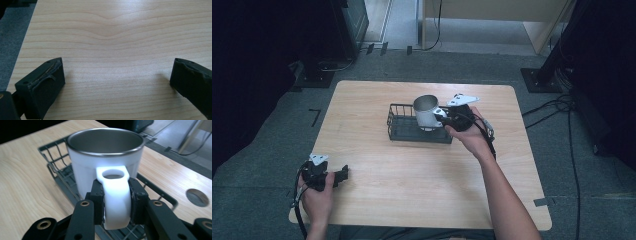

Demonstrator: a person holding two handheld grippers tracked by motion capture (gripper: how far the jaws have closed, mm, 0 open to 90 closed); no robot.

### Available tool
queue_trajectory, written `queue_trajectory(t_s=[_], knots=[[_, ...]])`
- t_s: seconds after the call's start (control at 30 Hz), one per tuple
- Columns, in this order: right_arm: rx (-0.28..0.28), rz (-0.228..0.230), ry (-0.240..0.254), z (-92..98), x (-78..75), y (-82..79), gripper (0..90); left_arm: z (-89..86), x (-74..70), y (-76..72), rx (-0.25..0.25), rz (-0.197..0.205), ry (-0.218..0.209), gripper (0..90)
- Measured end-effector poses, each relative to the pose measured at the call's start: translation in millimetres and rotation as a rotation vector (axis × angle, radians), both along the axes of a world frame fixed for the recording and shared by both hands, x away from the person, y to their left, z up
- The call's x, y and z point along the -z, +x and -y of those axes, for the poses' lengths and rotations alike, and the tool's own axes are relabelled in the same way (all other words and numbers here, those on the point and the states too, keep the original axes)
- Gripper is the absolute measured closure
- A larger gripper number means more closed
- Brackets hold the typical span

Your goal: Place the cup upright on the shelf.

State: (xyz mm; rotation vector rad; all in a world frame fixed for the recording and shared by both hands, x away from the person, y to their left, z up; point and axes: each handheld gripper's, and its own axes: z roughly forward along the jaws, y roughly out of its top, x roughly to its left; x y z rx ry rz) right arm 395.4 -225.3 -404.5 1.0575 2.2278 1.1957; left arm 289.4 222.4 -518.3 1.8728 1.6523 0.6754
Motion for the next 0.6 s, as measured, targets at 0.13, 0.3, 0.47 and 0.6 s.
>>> queue_trajectory(t_s=[0.13,0.3,0.47,0.6], knots=[[0.007,-0.01,-0.049,2.2,6.1,-1.3,67.6,0.0,0.0,0.0,0.0,0.0,0.0,0.0],[0.03,-0.023,-0.028,11.0,7.8,-2.4,62.1,0.1,0.0,0.0,-0.001,0.0,-0.001,0.0],[0.045,-0.025,-0.03,18.2,9.6,-4.6,56.8,0.1,0.0,0.0,-0.001,0.0,0.0,0.0],[0.056,-0.014,0.0,23.3,7.7,-7.9,54.9,0.0,0.0,0.0,0.0,0.0,0.0,0.0]])
